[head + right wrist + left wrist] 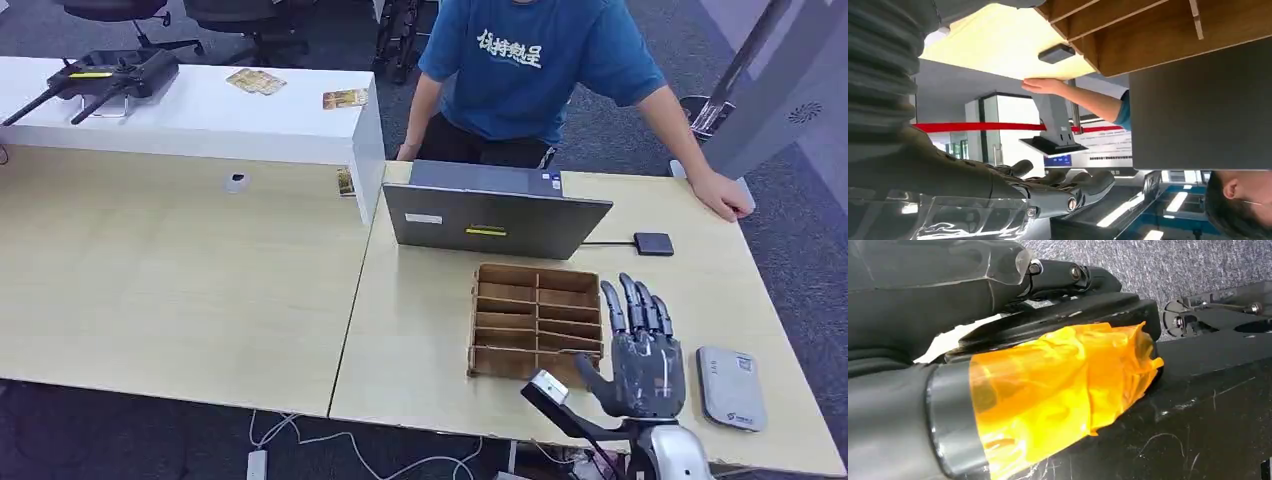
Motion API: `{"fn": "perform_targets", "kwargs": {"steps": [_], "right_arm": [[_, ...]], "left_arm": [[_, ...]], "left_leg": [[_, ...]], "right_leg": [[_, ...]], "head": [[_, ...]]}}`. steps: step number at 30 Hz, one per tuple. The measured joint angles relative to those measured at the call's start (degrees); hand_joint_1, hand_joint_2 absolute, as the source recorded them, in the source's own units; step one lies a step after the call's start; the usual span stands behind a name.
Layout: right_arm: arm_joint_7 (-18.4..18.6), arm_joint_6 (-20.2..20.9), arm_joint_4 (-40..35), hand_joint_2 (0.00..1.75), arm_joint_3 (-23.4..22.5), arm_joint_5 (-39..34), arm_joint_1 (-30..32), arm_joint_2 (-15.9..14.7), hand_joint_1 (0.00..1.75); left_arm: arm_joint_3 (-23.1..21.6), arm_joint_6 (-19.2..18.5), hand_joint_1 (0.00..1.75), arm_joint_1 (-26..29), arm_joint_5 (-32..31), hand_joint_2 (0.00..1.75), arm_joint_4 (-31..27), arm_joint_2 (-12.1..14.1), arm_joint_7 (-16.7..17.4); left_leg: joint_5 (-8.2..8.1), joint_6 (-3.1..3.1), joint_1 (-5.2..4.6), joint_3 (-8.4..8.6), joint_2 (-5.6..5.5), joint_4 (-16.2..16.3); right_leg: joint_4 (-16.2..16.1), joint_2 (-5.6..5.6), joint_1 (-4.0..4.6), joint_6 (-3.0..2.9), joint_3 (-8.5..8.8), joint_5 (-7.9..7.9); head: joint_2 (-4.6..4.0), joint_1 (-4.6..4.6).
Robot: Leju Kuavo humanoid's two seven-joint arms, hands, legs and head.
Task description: Pass the card to the sensor for recognition and then transmit it.
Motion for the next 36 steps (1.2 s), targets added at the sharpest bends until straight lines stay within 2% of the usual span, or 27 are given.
{"fn": "perform_targets", "kwargs": {"steps": [15,27,36], "right_arm": [[0.09,-0.07,-2.3,1.75,0.11,0.04,0.71,-0.98,0.0],[-0.05,5.07,-2.1,1.75,1.66,-1.64,0.29,-1.68,0.0],[0.13,5.83,-0.94,1.75,2.97,-2.29,-0.22,-2.01,0.0]], "left_arm": [[0.0,0.02,0.0,-0.01,0.55,0.0,0.0,0.02,-0.04],[0.0,0.04,0.0,0.01,0.7,0.0,0.0,0.0,-0.2],[0.0,0.07,0.0,0.01,0.74,0.0,0.0,0.0,-0.2]], "left_leg": [[0.0,0.0,0.0,0.0,0.01,0.0],[0.0,0.0,0.0,0.0,0.0,0.0],[0.0,0.0,0.0,0.0,0.0,0.0]], "right_leg": [[0.0,0.01,0.0,0.0,0.0,0.0],[0.0,0.0,0.0,0.0,0.01,0.0],[0.0,0.0,0.0,0.0,0.0,0.0]], "head": [[0.0,0.0],[0.0,0.0],[0.0,0.0]]}}
